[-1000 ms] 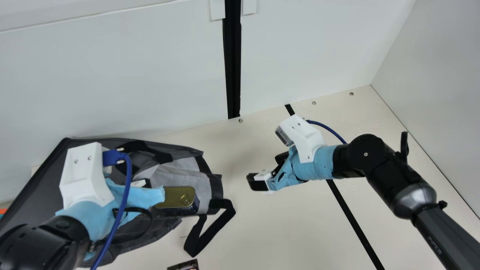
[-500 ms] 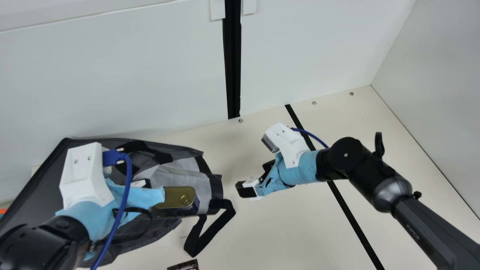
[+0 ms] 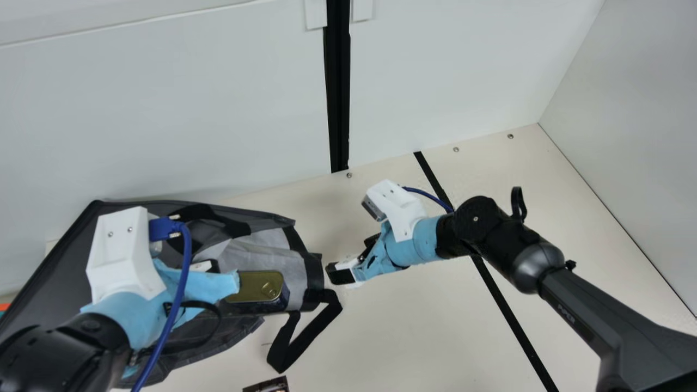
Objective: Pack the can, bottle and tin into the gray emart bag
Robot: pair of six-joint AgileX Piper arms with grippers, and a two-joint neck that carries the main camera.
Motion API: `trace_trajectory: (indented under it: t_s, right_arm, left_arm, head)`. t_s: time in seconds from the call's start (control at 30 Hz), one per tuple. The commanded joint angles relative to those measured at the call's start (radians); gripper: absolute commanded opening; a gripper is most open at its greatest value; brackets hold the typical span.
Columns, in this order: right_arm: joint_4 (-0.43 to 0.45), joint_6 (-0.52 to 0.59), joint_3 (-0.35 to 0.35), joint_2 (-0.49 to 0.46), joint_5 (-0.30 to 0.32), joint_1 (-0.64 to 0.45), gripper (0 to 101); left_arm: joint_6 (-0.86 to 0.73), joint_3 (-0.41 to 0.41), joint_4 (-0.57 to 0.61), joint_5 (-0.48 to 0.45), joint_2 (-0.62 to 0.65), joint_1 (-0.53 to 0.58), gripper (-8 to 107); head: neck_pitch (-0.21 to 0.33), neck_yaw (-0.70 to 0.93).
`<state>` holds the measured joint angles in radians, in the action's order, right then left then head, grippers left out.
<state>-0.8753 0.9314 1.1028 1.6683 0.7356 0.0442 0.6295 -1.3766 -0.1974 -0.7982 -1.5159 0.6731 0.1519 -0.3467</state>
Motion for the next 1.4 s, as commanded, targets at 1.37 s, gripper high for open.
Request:
trace_trajectory:
  t_s: [1.37]
  right_arm:
    - [-0.092,-0.025,0.132,0.242,-0.088,0.178,84]
  left_arm:
    - [0.0,0.0,0.0,0.0,0.0,0.0,10]
  head:
    - [0.023,-0.002]
